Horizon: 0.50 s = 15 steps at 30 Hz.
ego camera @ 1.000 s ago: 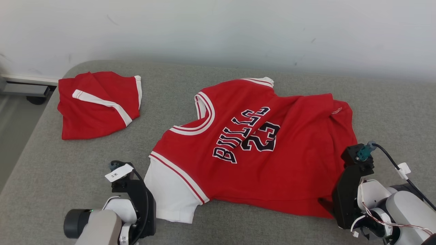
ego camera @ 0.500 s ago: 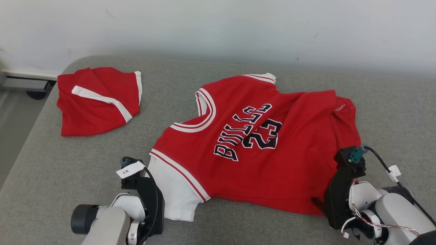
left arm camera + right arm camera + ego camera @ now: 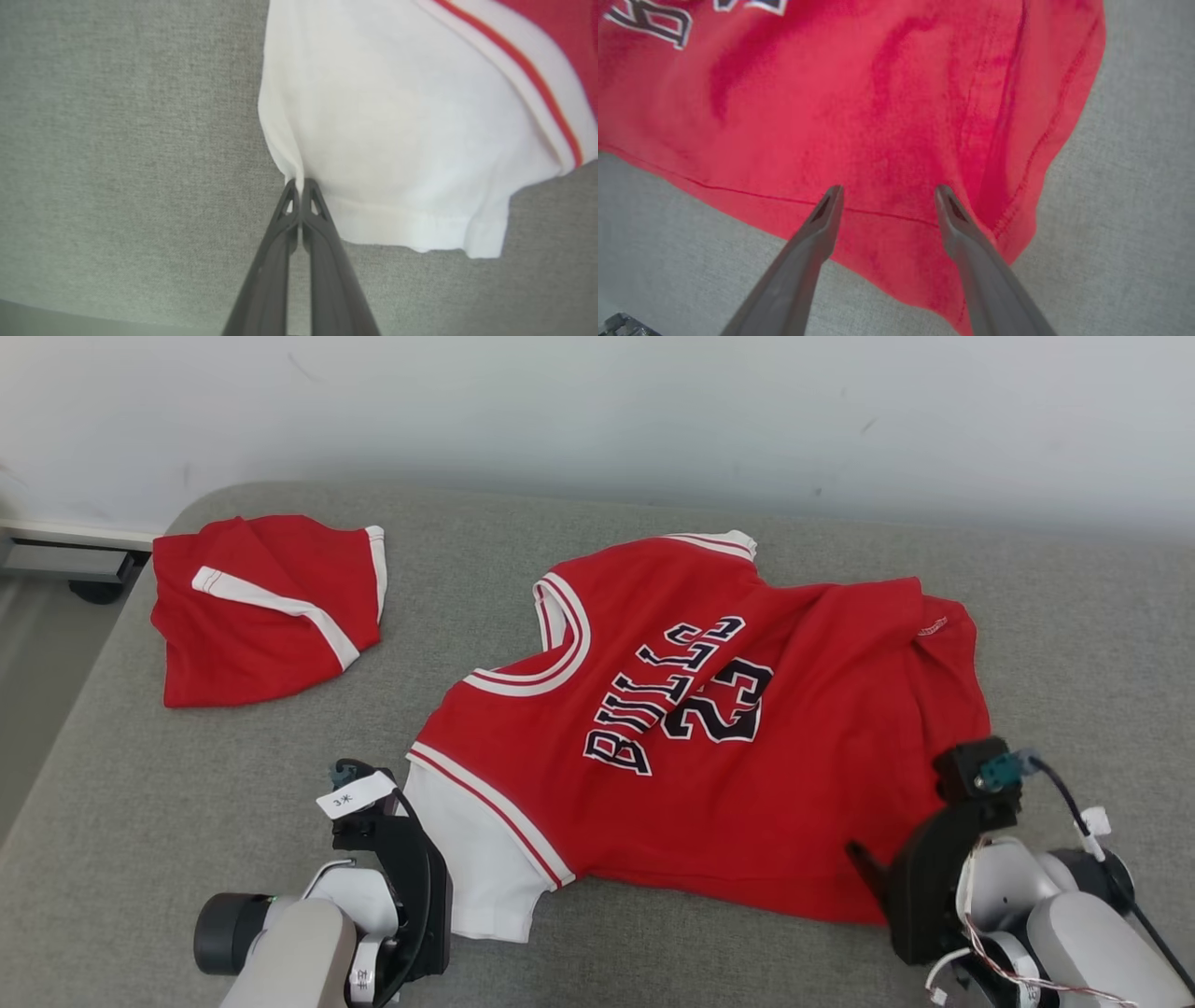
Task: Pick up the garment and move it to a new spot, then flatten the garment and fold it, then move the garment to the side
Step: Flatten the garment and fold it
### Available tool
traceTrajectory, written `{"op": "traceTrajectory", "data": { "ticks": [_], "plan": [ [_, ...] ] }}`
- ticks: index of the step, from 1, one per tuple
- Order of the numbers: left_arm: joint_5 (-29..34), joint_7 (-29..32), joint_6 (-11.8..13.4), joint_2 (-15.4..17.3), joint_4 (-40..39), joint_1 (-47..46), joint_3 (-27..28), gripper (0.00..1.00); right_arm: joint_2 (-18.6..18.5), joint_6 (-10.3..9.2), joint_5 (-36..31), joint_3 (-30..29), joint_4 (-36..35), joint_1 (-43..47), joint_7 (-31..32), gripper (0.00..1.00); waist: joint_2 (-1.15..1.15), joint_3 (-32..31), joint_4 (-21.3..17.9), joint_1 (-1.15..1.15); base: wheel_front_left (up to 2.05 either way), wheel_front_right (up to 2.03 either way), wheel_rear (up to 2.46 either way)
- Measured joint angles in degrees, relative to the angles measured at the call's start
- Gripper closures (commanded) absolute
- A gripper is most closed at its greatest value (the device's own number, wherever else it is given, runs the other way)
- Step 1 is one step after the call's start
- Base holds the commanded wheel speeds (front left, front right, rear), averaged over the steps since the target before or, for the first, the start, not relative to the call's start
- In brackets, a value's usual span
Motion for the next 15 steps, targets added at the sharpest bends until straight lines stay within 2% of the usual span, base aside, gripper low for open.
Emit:
{"op": "traceTrajectory", "data": {
  "ticks": [2,5,11,15],
  "plan": [
    [0.02,0.25,0.00,-0.02,-0.46,0.34,0.44,1.00,0.76,0.00,0.00,-0.96,-4.33,-0.04,-2.33,0.00,0.00,-0.19,-0.47,0.00,0.00,0.00,0.00],
    [0.09,0.33,0.00,-0.02,-0.93,1.16,0.71,1.00,0.78,0.00,-1.14,-1.89,-6.33,-0.04,-3.59,0.00,0.00,-0.35,-1.00,-0.01,0.00,0.00,0.00],
    [0.43,1.26,0.00,-0.41,-2.66,1.13,-0.08,1.00,0.29,0.00,-4.75,-7.19,-3.55,2.60,-4.75,0.00,0.00,0.25,-1.39,-0.01,0.00,0.00,0.00],
    [0.51,1.81,0.00,-0.52,-3.42,1.11,-0.05,1.00,1.71,-0.01,-4.78,-8.91,-2.69,3.54,-4.97,0.00,0.00,1.00,-1.21,-0.01,0.00,0.00,0.00]
  ]
}}
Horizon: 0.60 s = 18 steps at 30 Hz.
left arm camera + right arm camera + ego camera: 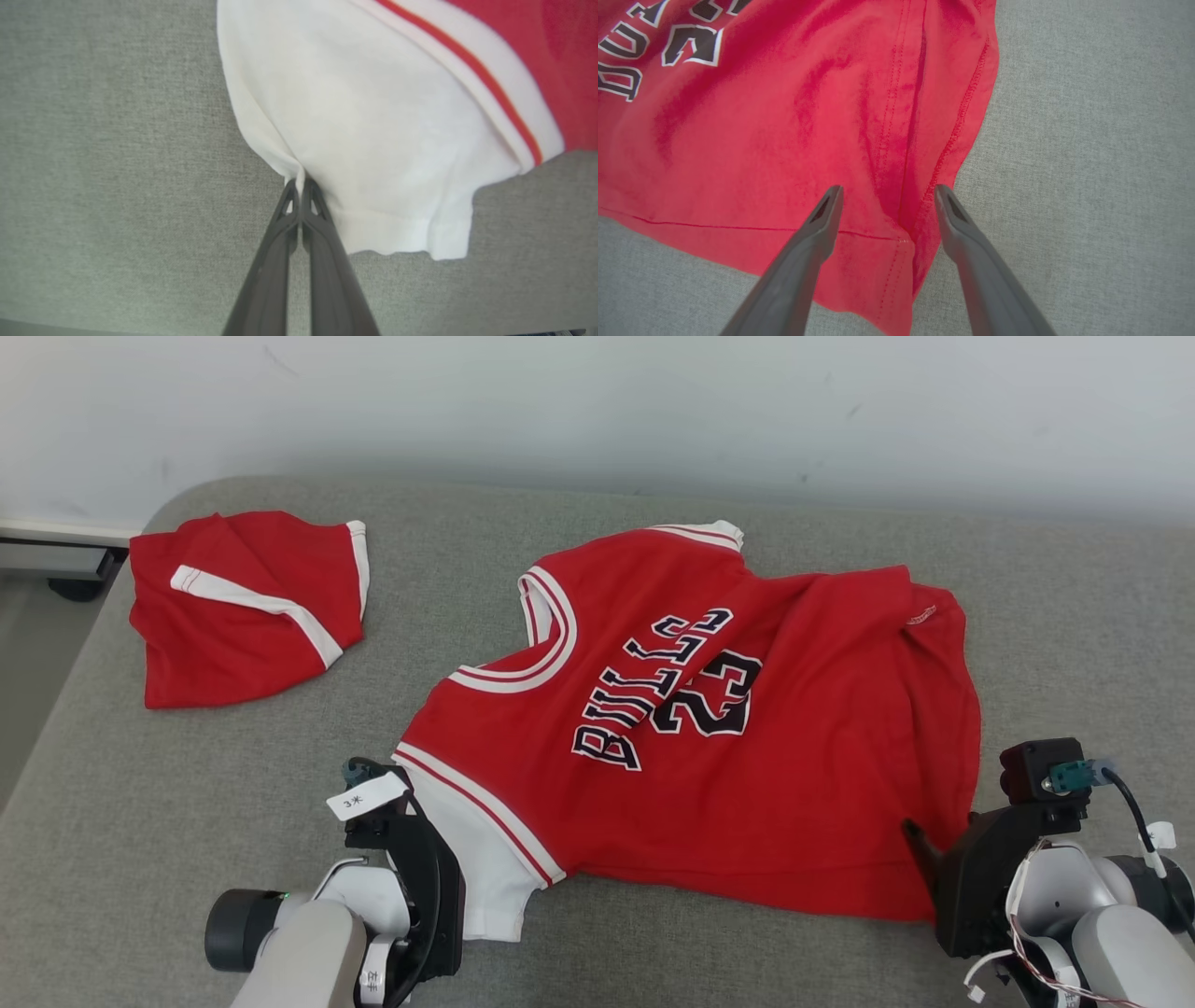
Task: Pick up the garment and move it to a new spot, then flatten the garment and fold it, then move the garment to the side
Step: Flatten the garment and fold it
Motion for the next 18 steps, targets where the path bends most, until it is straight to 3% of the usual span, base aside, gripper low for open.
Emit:
{"op": "traceTrajectory", "data": {
  "ticks": [12,13,14,16,18],
  "plan": [
    [0.00,1.00,0.00,-0.08,-1.13,-0.16,0.05,1.00,2.48,0.00,-0.75,-1.34,3.16,-0.04,0.83,0.00,0.00,1.17,0.45,0.00,0.00,0.00,0.00],
    [0.00,1.03,0.00,-0.08,-1.16,-0.16,0.07,1.00,2.68,0.00,-0.75,-1.36,3.41,-0.04,0.99,0.10,0.00,1.21,0.49,0.00,0.00,0.00,0.00],
    [0.00,1.21,0.00,-0.10,-1.20,-0.16,0.07,1.00,2.97,0.00,-0.75,-1.47,3.58,-0.04,1.34,0.31,0.00,1.24,0.51,0.00,0.00,0.00,0.00],
    [-0.01,1.31,0.00,-0.11,-1.26,-0.16,0.07,1.00,3.56,0.00,-0.81,-1.65,3.93,-0.03,1.54,0.55,0.00,1.28,0.56,0.00,0.00,0.00,0.00],
    [-0.01,1.44,0.00,-0.13,-1.29,-0.16,0.07,1.00,3.90,0.00,-0.82,-1.64,4.04,0.02,1.85,0.57,0.00,1.28,0.60,0.00,0.00,0.00,0.00]
  ]
}}
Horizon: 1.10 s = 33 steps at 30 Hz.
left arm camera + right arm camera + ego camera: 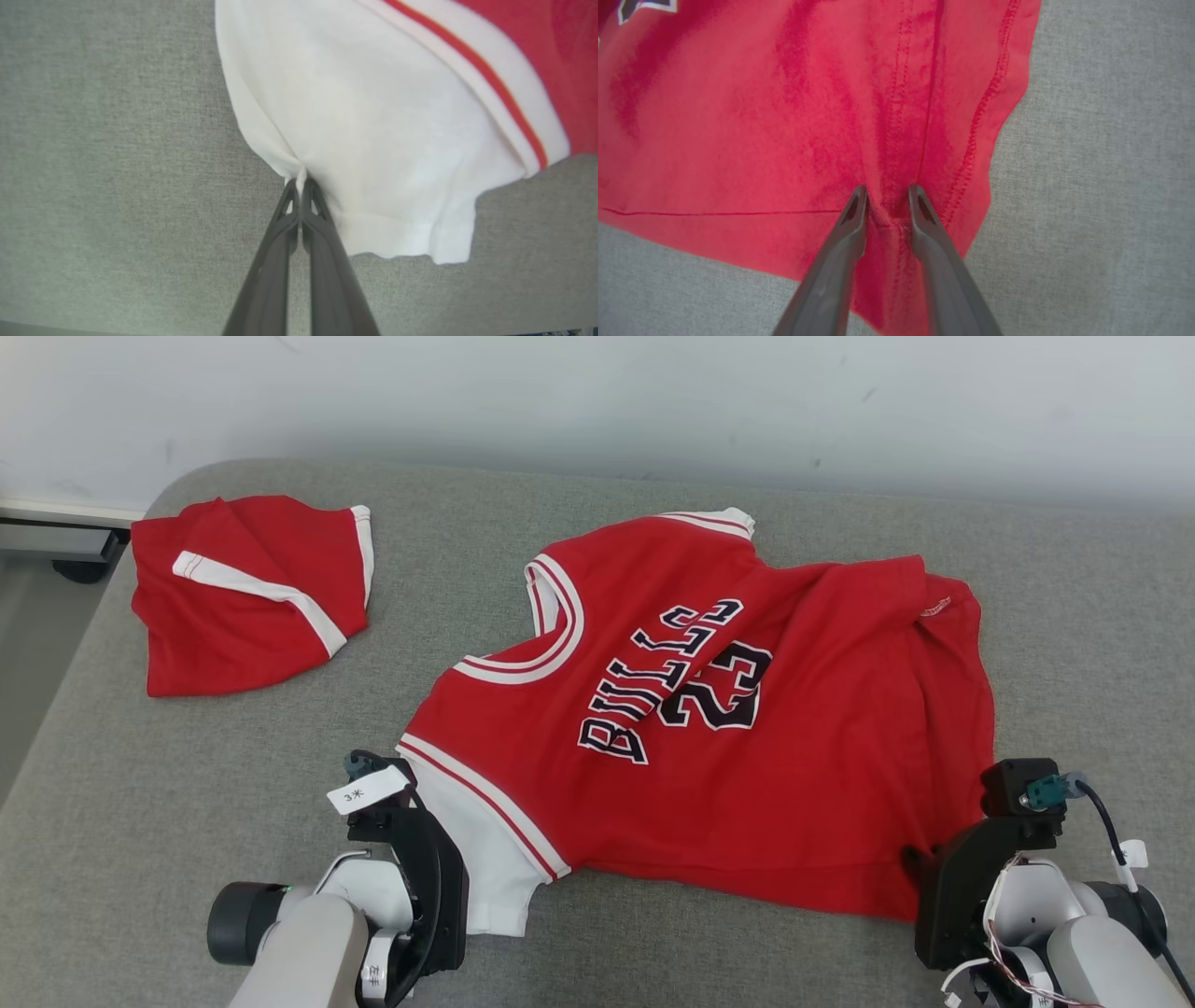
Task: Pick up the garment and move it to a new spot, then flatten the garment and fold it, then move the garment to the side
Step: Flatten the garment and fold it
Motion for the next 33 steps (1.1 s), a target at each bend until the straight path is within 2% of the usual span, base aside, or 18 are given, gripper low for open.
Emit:
{"op": "traceTrajectory", "data": {
  "ticks": [2,3,4,5,6,13,21,25,30,32,33],
  "plan": [
    [0.00,0.01,0.00,-0.01,-0.01,0.00,-0.01,1.00,0.22,0.00,-0.08,-0.01,-0.01,0.07,0.22,0.62,0.00,-0.02,0.04,0.00,0.00,0.00,0.00],
    [0.00,0.03,-0.01,-0.02,-0.01,0.00,-0.01,1.00,0.26,0.00,-0.46,-0.01,-0.01,0.15,0.46,0.67,0.00,-0.05,0.05,0.00,0.00,0.00,0.00],
    [0.00,0.20,0.00,-0.02,-0.01,0.00,-0.01,1.00,0.26,0.00,-0.59,-0.08,-0.01,0.34,0.46,0.85,0.00,-0.08,0.06,0.00,0.00,0.00,0.00],
    [0.00,0.35,0.00,-0.02,-0.01,0.00,-0.01,1.00,0.26,0.00,-0.88,-0.24,-0.01,0.55,0.48,0.89,0.00,-0.13,0.06,0.00,0.00,0.00,0.00],
    [0.00,0.52,0.00,-0.02,-0.01,0.01,-0.01,1.00,0.26,0.00,-1.41,-0.49,-0.01,0.66,0.48,1.00,0.00,-0.18,0.05,0.00,0.00,0.00,0.00],
    [-0.01,-0.34,-0.01,-0.08,-0.22,0.03,0.97,1.00,0.71,0.00,-2.70,-2.42,-1.14,0.17,-1.22,1.00,0.00,-1.19,-0.41,0.00,0.00,0.00,0.00],
    [-1.66,-8.08,-0.01,-1.35,-4.20,-2.56,8.94,1.00,0.88,0.01,-2.91,-5.70,-5.09,-1.88,-6.28,1.00,0.00,-2.77,-0.89,0.00,0.00,0.00,0.00],
    [-5.68,-12.33,0.00,-1.99,-6.54,-3.22,12.98,1.00,1.13,0.00,-2.71,-6.81,-6.42,-1.91,-8.31,1.00,0.00,-3.84,-1.01,0.01,0.00,0.00,0.00],
    [-10.29,-16.92,0.00,-1.99,-9.38,-3.14,14.70,1.00,2.00,0.09,-0.91,-7.59,-7.90,-1.92,-10.87,1.00,0.00,-5.41,-1.35,0.01,0.00,0.00,0.00],
    [-17.57,-19.39,0.01,-1.82,-11.74,-2.94,14.04,1.00,3.22,0.96,2.05,-8.40,-9.17,-1.98,-12.10,1.00,0.00,-6.13,-1.55,0.01,0.00,0.00,0.00],
    [-21.04,-21.03,0.01,-1.87,-13.16,-2.76,13.54,1.00,3.71,2.05,3.38,-8.40,-10.15,-2.01,-12.80,1.00,0.00,-6.51,-1.68,0.01,0.00,0.00,0.00]
  ]
}}
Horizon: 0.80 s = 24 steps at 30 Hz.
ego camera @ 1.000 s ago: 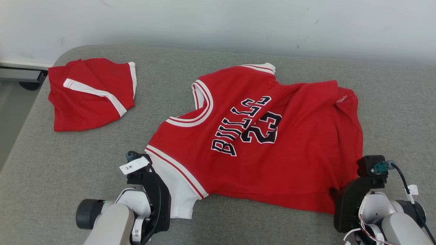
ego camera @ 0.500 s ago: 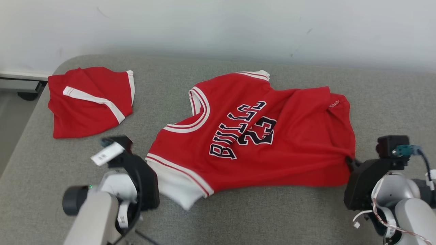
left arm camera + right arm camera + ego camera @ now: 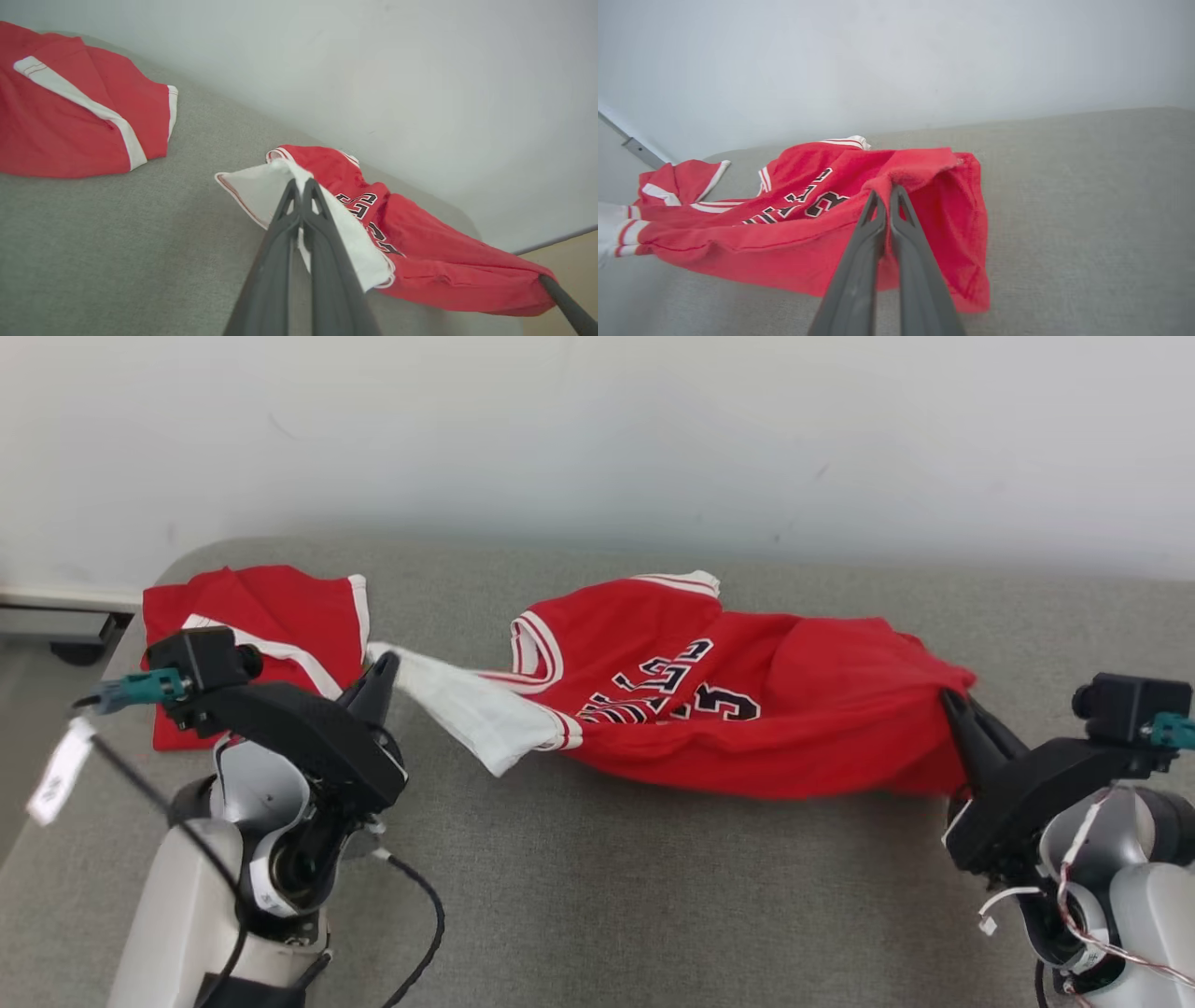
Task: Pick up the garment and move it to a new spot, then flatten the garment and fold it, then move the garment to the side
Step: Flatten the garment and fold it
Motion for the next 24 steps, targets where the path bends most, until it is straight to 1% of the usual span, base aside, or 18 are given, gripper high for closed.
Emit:
{"op": "traceTrajectory", "data": {
  "ticks": [1,2,4,5,9,12,15,17,19,21,22,24],
  "plan": [
    [-3.19,-1.31,0.00,-0.10,-1.42,0.19,-0.47,1.00,0.43,1.23,1.52,-0.14,-1.09,-0.07,-0.62,1.00,0.00,-0.39,-0.14,0.00,0.00,0.00,0.00],
    [-6.37,-2.79,0.01,-0.07,-2.82,0.47,-0.81,1.00,1.20,1.59,3.20,-0.68,-2.34,-0.29,-1.45,1.00,0.00,-0.78,-0.30,0.00,0.00,0.00,0.00],
    [-12.55,-5.93,0.42,0.08,-6.48,0.59,-1.87,1.00,1.92,3.09,6.11,-1.82,-5.26,-1.12,-2.75,1.00,0.00,-1.59,-0.69,0.00,0.00,0.00,0.00],
    [-15.79,-7.44,0.41,0.12,-8.56,0.59,-2.53,1.00,2.20,3.46,7.15,-2.35,-7.25,-1.47,-3.54,1.00,0.00,-1.99,-0.95,0.00,0.00,0.00,0.00],
    [-24.16,-13.41,0.41,0.07,-16.66,0.41,-5.15,1.00,2.70,5.20,9.96,-4.42,-15.19,-2.28,-6.10,1.00,0.00,-3.38,-2.25,-0.01,0.00,0.00,0.00],
    [-30.34,-17.11,0.42,0.04,-22.50,0.21,-6.83,1.00,2.44,5.90,11.71,-6.16,-19.63,-3.21,-7.26,1.00,0.00,-4.34,-3.40,0.00,0.00,0.00,0.00],
    [-36.97,-19.85,0.42,0.08,-28.03,-0.57,-8.40,1.00,2.00,6.31,13.30,-7.25,-21.87,-4.95,-7.45,1.00,-0.02,-5.23,-4.60,-0.01,0.00,0.00,0.00],
    [-41.16,-21.41,0.42,0.08,-30.51,-0.93,-8.96,1.00,0.45,6.32,12.13,-7.23,-20.61,-5.98,-6.86,1.00,-0.02,-5.70,-5.44,-0.01,0.00,0.00,0.00],
    [-41.97,-23.24,0.42,0.05,-30.64,-0.93,-9.09,1.00,-0.77,6.27,11.37,-7.11,-17.02,-7.24,-6.01,1.00,-0.02,-6.01,-6.32,-0.01,0.00,0.00,0.00],
    [-41.95,-25.60,0.42,0.07,-28.55,-0.92,-8.66,1.00,-2.02,6.37,9.81,-5.41,-12.05,-8.56,-4.59,1.00,-0.02,-6.10,-7.14,-0.01,0.00,0.00,0.00],
    [-41.94,-26.79,0.42,0.08,-26.92,-0.90,-8.22,1.00,-2.38,6.79,9.16,-4.12,-9.45,-9.18,-3.91,1.00,-0.01,-6.04,-7.53,-0.01,0.00,0.00,0.00],
    [-41.42,-28.77,0.42,0.08,-23.05,-0.91,-8.01,1.00,-2.43,7.20,8.27,-1.72,-4.80,-10.43,-2.81,1.00,-0.02,-5.59,-8.07,-0.01,0.00,0.00,0.00]
  ]
}}
